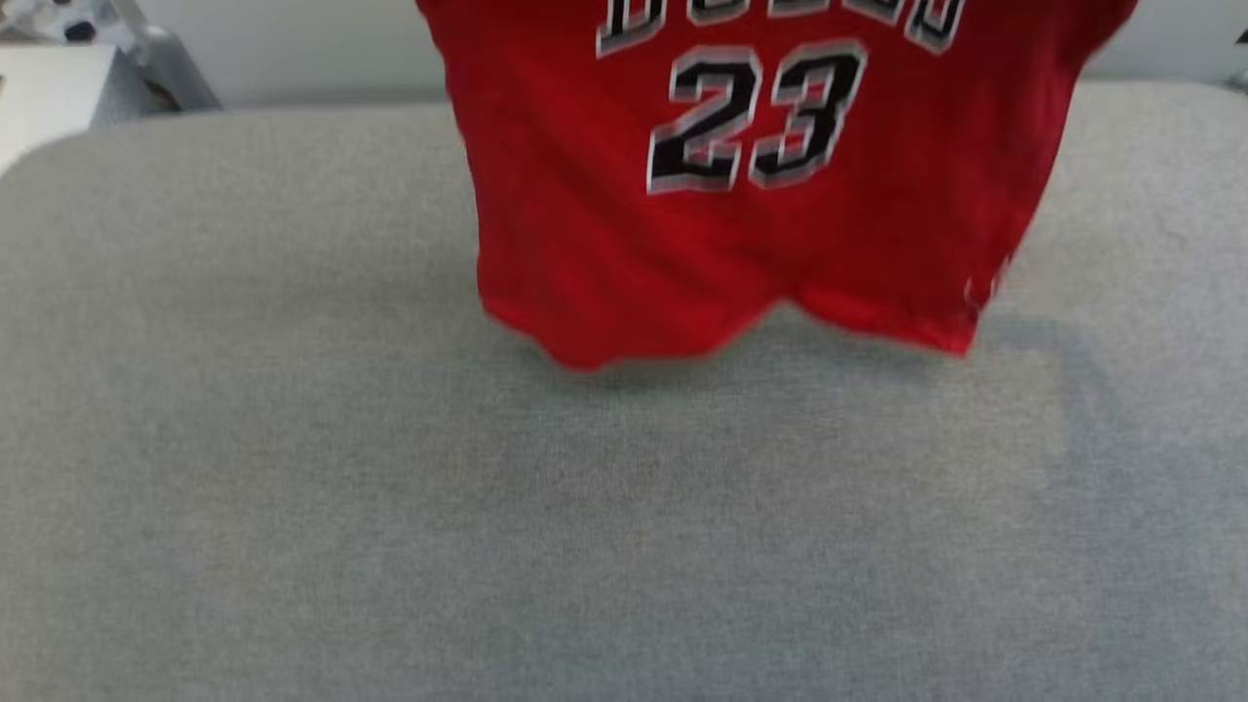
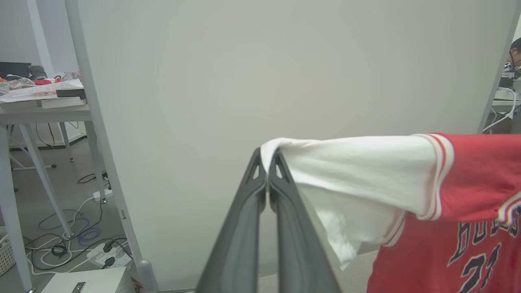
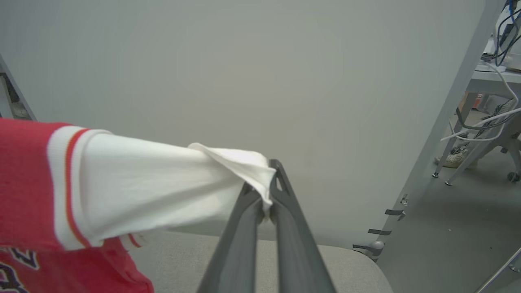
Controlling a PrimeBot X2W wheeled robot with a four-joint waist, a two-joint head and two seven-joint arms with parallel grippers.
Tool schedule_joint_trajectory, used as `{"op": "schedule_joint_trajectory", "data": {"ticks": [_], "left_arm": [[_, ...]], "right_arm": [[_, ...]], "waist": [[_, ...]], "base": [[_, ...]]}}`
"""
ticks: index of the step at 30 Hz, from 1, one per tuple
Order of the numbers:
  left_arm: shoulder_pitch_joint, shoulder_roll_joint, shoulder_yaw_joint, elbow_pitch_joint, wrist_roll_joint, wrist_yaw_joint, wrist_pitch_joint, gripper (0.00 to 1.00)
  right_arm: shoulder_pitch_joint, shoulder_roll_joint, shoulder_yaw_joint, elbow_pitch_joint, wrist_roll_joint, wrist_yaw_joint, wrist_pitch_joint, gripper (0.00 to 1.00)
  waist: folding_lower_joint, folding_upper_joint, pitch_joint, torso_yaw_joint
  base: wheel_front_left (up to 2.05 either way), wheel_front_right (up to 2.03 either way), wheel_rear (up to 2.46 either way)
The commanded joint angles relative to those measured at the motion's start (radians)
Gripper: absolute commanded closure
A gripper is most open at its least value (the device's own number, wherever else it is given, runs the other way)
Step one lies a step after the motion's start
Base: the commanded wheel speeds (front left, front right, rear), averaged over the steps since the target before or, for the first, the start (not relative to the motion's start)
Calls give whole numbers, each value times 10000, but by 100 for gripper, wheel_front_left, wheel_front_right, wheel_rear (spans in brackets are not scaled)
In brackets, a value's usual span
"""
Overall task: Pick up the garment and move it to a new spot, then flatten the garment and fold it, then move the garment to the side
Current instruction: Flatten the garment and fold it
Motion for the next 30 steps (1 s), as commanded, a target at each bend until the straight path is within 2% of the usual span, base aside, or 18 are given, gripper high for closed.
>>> {"op": "schedule_joint_trajectory", "data": {"ticks": [1,3,11,14,19,25,30], "left_arm": [[-575,145,-5,255,173,-126,-146,100],[-1247,220,-172,696,250,-445,-285,100],[-4201,165,-600,2825,833,-950,-1098,100],[-5279,43,-838,3682,1123,-1098,-1546,100],[-6910,-473,-1126,5225,1551,-1225,-2771,100],[-7964,-875,-1458,6619,1864,-1425,-4244,100],[-7667,-1136,-1735,7315,1704,-1543,-4875,100]], "right_arm": [[-530,51,-2,280,-255,-17,-205,100],[-1231,184,95,717,-514,-17,-422,100],[-4191,806,505,2439,-1509,-17,-1557,100],[-5263,1135,372,3173,-1970,-17,-2228,100],[-6798,1721,187,4422,-2704,-17,-3477,100],[-7726,2148,57,5650,-3161,-17,-4810,100],[-7504,2239,169,6373,-3063,-17,-5272,100]], "waist": [[0,0,1316,72],[0,0,1768,81],[0,0,3635,45],[0,0,4194,54],[0,0,4869,194],[0,0,5256,308],[0,0,5231,452]], "base": [[0,0,0],[0,0,0],[0,0,0],[0,0,0],[0,0,0],[0,0,0],[0,0,0]]}}
